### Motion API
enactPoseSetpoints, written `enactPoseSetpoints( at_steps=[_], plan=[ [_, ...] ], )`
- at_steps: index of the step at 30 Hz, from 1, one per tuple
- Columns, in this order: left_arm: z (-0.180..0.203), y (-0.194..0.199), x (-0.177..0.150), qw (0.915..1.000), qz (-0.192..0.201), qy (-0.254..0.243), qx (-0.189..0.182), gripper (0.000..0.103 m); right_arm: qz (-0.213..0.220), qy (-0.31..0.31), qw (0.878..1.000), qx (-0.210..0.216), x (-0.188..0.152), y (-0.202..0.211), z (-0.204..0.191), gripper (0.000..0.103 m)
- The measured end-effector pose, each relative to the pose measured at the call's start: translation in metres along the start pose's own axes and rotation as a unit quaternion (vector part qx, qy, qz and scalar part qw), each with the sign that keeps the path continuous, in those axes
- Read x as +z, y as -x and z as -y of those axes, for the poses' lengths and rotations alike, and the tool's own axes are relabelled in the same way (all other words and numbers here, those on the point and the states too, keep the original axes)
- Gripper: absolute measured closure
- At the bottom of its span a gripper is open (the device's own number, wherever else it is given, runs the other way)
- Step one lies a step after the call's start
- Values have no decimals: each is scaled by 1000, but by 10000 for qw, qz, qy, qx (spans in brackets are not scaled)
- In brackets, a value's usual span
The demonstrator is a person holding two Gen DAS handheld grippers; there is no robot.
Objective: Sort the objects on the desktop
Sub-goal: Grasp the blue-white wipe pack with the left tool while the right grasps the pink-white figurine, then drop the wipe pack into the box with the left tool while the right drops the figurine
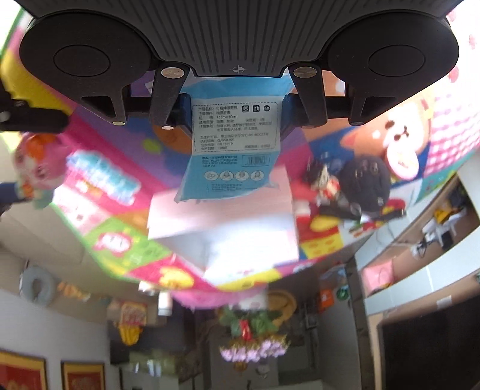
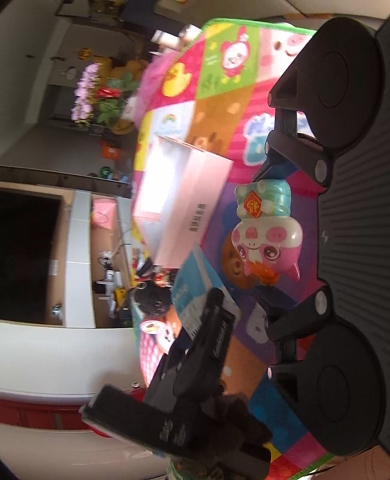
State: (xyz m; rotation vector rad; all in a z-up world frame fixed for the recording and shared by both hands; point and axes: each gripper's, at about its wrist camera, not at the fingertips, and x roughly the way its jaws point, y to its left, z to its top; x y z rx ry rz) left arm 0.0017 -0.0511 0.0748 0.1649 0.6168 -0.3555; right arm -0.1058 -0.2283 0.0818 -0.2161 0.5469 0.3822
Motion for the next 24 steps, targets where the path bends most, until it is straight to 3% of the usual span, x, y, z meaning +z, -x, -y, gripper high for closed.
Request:
enactPoseSetpoints(
  at_steps=[6,7,8,9,10,11,12,15,19,24],
  plan=[
    [-20,8,90,9923,1199,305,-10,44,856,309,9936,-663,42,-2,5,30],
    [-24,4,105,9894,1384,436,-22,36,1008,307,9913,-784,52,-9,8,30],
    [-29,-1,118,9869,1516,550,-82,11,1145,292,9889,-900,62,-17,12,30],
    [-34,-8,130,9845,1617,649,-176,2,1283,270,9861,-1018,73,-27,15,30],
    [-40,-12,138,9822,1713,754,-182,2,1507,220,9809,-1209,84,-41,19,30],
    [-47,-15,142,9814,1721,843,-96,2,1739,201,9746,-1395,93,-56,22,23],
    [-55,-16,143,9809,1713,921,24,2,1876,215,9693,-1577,102,-72,25,8],
    [-84,-13,116,9813,1559,1074,349,2,1640,64,9745,-1532,117,-114,33,3],
    [-110,-24,57,9844,913,1157,959,2,1307,-21,9841,-1200,105,-138,29,3],
    [-130,-48,-5,9819,84,1531,1115,2,854,143,9921,-910,82,-155,8,3]
  ],
)
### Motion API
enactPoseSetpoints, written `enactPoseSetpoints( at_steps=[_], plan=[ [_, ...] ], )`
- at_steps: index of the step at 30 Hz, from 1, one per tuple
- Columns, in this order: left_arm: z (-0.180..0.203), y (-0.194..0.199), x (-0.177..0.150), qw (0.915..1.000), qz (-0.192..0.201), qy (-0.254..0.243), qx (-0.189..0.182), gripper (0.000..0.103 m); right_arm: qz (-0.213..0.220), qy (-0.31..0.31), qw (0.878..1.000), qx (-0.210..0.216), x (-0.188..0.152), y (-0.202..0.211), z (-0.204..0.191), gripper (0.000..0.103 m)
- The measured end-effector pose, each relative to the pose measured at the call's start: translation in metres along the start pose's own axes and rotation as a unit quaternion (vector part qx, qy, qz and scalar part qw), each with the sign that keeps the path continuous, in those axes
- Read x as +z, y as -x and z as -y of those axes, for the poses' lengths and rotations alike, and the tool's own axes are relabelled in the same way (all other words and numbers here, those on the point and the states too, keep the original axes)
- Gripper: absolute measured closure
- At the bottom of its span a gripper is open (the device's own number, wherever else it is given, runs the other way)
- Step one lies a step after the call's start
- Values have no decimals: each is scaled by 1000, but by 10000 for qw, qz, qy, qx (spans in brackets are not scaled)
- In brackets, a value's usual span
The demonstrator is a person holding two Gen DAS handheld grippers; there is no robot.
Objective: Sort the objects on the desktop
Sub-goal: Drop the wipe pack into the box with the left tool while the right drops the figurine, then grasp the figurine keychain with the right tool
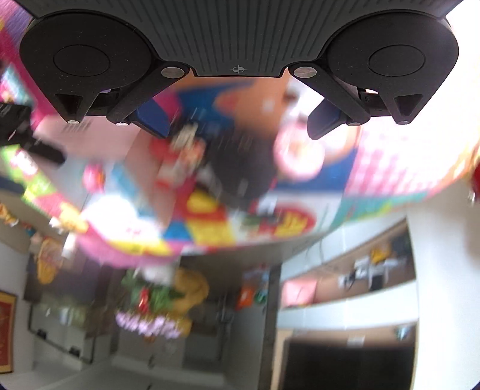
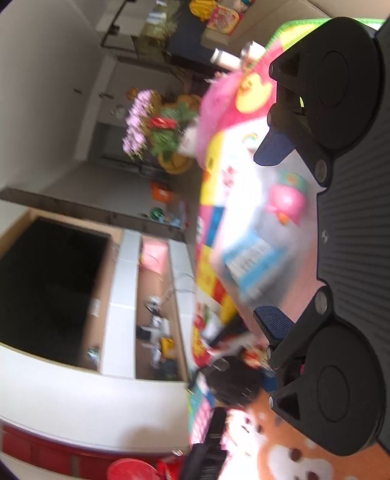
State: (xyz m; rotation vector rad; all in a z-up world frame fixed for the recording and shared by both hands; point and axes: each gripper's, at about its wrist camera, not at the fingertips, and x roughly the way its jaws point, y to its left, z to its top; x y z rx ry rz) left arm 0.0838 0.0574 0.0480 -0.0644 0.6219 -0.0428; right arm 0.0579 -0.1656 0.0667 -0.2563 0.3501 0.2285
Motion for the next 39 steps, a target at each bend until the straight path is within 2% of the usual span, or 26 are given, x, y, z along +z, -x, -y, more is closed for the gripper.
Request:
enactPoseSetpoints(
  at_steps=[3,5,7,9,11,14,18,21,24,26,28,32,36,38,39],
  plan=[
    [1,-5,-20,9988,-66,-292,387,2,-88,151,9997,198,-5,-2,-12,3],
    [-6,-5,-29,9983,-83,-291,497,2,-80,270,9992,277,-3,-3,-20,3],
    [-13,1,-41,9980,-119,-210,588,2,-99,450,9982,383,1,-1,-31,15],
    [-22,7,-52,9965,-98,-137,817,2,-226,653,9961,555,5,-3,-41,42],
    [-32,16,-54,9957,23,179,911,2,-334,843,9933,722,8,-7,-56,50],
    [-43,22,-55,9935,145,557,980,2,-265,1223,9887,831,10,-13,-86,50],
    [-44,22,-54,9938,97,615,916,2,-161,2008,9768,720,10,-34,-133,50],
    [-43,21,-54,9951,85,566,808,2,-406,2361,9692,563,4,-62,-157,50],
    [-42,19,-54,9951,71,575,799,2,-662,2446,9665,411,-1,-87,-167,52],
    [-43,18,-54,9951,43,605,786,2,-767,2399,9670,371,-2,-97,-167,67],
    [-44,18,-54,9949,8,652,765,2,-795,2279,9693,474,2,-92,-162,72],
    [-46,16,-54,9945,-62,733,741,2,-683,1736,9780,938,13,-45,-133,72],
    [-44,14,-54,9951,-111,658,737,2,-1046,761,9797,1532,9,2,-81,72],
    [-39,11,-52,9960,-184,486,721,2,-1142,378,9824,1432,-2,20,-54,72],
    [-36,10,-50,9969,-204,365,669,2,-1117,233,9853,1274,-8,28,-42,68]
  ],
)
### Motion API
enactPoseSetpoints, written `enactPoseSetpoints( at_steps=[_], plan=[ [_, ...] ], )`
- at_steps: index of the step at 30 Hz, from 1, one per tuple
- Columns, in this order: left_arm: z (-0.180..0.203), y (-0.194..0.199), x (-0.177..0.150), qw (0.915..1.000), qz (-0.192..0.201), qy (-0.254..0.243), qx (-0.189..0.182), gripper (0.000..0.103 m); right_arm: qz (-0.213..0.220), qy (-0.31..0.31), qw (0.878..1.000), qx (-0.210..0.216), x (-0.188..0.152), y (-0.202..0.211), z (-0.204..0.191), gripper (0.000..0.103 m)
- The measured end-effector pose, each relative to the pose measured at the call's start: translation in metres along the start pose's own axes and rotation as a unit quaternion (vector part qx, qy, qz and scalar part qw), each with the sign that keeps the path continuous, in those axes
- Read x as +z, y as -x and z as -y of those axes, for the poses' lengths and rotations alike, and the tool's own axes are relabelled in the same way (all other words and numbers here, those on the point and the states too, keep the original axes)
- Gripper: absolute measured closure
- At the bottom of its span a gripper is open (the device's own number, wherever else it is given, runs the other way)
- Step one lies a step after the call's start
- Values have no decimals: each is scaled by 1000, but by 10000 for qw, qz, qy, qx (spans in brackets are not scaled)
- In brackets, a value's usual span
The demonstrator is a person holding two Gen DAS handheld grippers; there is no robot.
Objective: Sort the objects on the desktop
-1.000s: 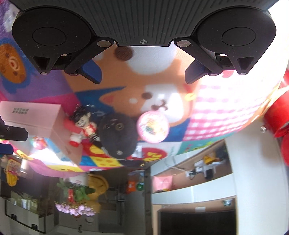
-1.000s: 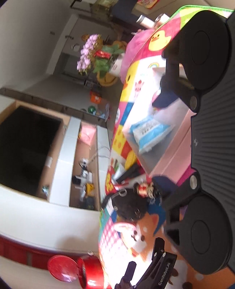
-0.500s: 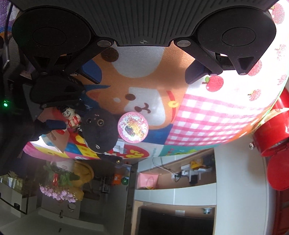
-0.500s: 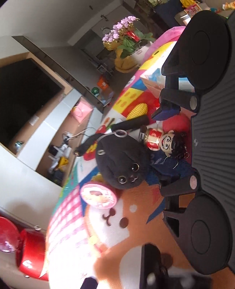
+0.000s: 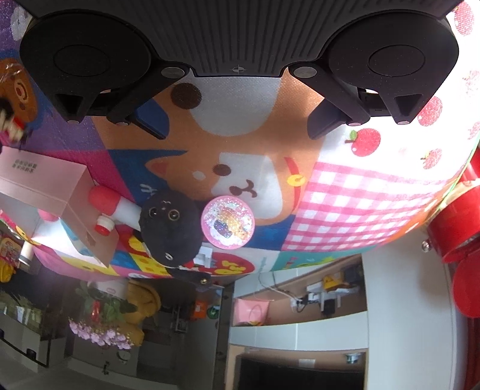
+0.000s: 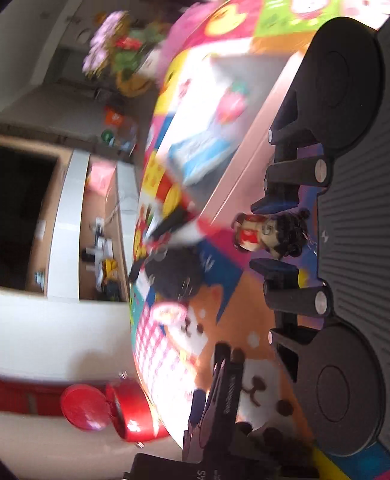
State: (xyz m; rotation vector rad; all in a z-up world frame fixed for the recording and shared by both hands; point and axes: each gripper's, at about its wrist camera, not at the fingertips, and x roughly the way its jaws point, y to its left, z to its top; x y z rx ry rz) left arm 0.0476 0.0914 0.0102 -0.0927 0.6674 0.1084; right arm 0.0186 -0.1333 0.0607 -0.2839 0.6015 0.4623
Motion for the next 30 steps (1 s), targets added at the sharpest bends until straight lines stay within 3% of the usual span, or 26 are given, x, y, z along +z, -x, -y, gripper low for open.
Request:
enactPoseSetpoints(
  at_steps=[1,3,5,9,10,12,13,16,19,21,22,26,30],
  plan=[
    [3,-2,2,9999,18,-111,-75,2,72,-124,9997,-216,-9,8,8,64],
    [10,-6,10,9988,244,-411,-57,2,143,-412,9973,-595,-26,20,25,43],
    [17,-14,21,9956,414,-829,143,2,133,-744,9949,-672,-43,28,38,37],
    [25,-43,41,9868,398,-1550,263,3,162,-1208,9896,-769,-73,34,49,28],
    [27,-50,44,9843,366,-1704,271,6,166,-1383,9877,-716,-79,34,52,28],
    [32,-63,49,9791,259,-2001,238,26,196,-1704,9831,-640,-87,34,57,26],
    [34,-68,51,9770,207,-2111,214,30,219,-1819,9811,-628,-90,33,58,25],
    [37,-78,56,9726,318,-2285,286,20,267,-1999,9774,-632,-93,32,61,22],
    [33,-85,60,9738,309,-2245,211,16,243,-2070,9761,-623,-95,29,64,18],
    [28,-86,63,9770,260,-2116,82,27,204,-2073,9762,-609,-94,27,62,18],
    [26,-85,62,9778,238,-2079,87,42,207,-2080,9760,-617,-95,27,62,18],
    [26,-62,58,9799,335,-1968,29,42,225,-2170,9737,-657,-96,27,64,16],
    [41,-15,44,9757,248,-2136,-424,42,261,-2208,9722,-730,-97,29,64,14]
  ],
)
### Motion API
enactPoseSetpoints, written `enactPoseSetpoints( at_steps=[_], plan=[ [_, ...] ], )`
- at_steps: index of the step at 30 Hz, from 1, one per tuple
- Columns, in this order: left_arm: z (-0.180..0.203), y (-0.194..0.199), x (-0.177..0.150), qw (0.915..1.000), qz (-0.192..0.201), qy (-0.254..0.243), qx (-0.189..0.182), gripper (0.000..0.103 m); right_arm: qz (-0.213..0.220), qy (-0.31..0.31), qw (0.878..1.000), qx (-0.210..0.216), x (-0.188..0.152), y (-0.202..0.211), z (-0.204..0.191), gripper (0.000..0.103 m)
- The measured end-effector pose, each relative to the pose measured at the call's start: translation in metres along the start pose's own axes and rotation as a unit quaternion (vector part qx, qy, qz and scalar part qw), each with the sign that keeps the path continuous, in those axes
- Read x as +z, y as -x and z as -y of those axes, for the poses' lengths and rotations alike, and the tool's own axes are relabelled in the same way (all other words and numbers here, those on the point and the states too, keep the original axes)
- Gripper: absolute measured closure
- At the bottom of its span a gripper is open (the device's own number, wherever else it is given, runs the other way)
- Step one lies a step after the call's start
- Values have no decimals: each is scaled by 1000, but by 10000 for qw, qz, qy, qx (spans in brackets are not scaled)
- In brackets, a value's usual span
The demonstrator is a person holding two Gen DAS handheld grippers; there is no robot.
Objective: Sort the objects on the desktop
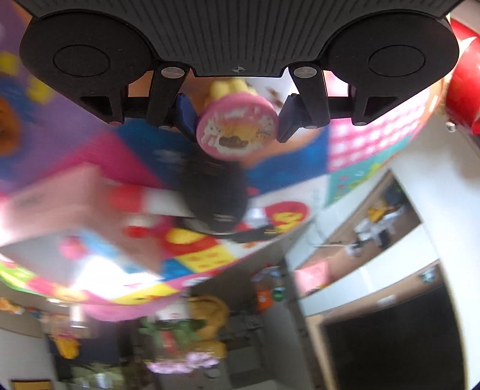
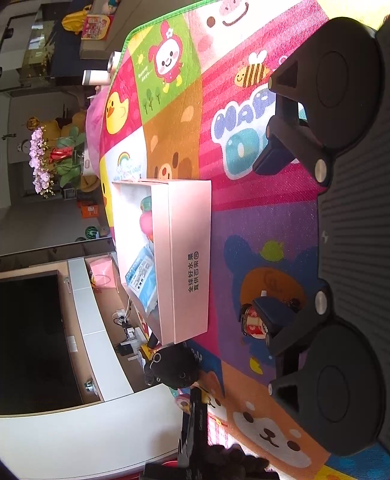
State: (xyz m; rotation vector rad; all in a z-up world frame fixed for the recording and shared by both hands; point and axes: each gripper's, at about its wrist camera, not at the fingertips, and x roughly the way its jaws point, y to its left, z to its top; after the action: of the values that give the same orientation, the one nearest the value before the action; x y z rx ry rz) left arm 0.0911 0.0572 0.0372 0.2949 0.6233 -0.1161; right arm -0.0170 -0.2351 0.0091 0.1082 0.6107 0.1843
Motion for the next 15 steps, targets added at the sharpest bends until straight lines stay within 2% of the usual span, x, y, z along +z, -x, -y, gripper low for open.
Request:
enactPoseSetpoints(
  at_steps=[4,7,10,12,13,14,15],
  plan=[
    [40,52,-12,9986,76,-171,-492,42,155,116,9998,-78,-2,6,-4,14],
    [67,72,-23,9964,82,-161,-823,42,199,125,9997,-80,-3,11,-6,12],
    [93,77,-36,9961,146,-322,-808,40,55,125,9999,61,-6,15,-8,10],
    [98,74,-43,9960,22,-146,-884,28,24,304,9995,103,-10,20,-13,5],
    [101,72,-46,9957,-37,-46,-923,17,24,417,9991,106,-12,23,-16,4],
    [102,71,-48,9954,-65,-3,-956,11,18,534,9985,101,-14,26,-18,3],
    [103,70,-51,9953,-77,7,-962,10,3,643,9979,92,-15,28,-21,2]
  ],
)
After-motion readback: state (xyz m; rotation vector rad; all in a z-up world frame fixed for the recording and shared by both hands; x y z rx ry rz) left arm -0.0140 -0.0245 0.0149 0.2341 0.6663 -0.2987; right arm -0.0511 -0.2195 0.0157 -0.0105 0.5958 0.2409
